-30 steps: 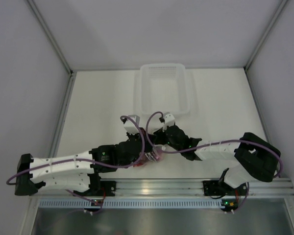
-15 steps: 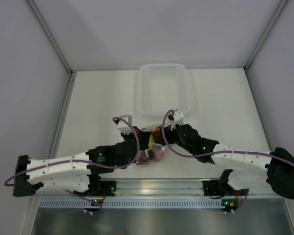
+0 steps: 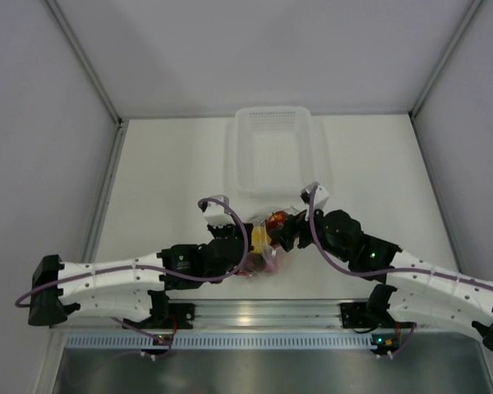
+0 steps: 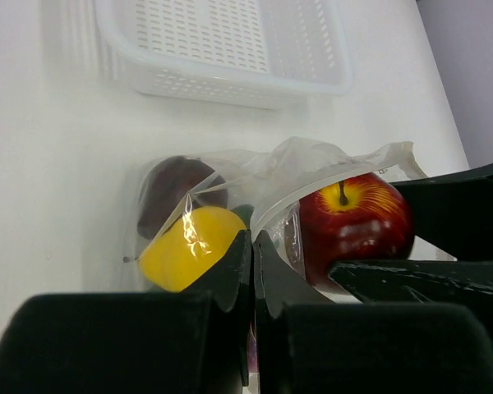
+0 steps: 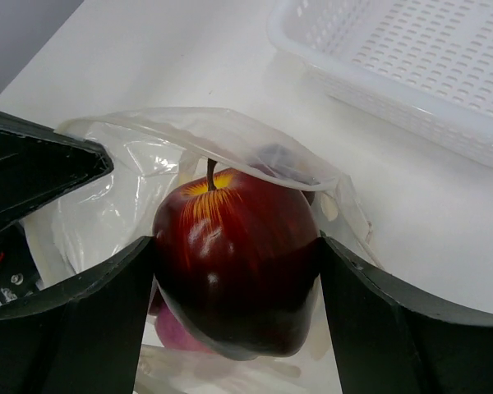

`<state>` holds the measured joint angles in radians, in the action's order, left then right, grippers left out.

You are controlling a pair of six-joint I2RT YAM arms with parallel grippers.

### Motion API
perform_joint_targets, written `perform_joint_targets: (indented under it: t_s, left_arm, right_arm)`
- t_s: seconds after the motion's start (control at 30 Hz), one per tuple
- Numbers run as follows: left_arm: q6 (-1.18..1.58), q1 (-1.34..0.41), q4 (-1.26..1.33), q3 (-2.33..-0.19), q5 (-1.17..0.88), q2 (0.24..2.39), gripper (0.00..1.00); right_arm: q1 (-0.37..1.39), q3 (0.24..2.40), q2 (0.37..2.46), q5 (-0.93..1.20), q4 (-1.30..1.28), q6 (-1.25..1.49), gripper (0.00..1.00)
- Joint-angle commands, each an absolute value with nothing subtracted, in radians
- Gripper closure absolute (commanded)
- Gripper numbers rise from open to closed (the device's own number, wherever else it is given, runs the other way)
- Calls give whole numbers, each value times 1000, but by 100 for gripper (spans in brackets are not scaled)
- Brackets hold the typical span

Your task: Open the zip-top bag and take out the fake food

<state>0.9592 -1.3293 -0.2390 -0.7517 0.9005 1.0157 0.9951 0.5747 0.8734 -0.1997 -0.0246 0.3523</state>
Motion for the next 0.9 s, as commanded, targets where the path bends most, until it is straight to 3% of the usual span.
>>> perform_joint_targets:
  t_s: [0.0, 0.47, 0.57, 0.87]
  left_arm:
    - [982, -1328, -247, -773, 934, 1032, 100]
    - [1005, -1315, -249, -778, 908, 1092, 100]
    - [1025, -1315, -249, -761, 899, 1089, 100]
    - [1009, -1315, -244, -719, 864, 1052, 100]
  right_arm:
    - [1006, 646, 825, -183, -81, 331, 74]
    - [1005, 820, 758, -155, -192, 282, 75]
    - [965, 934, 836, -204, -279, 247, 75]
    - [640, 1173, 1143, -72, -282, 201, 74]
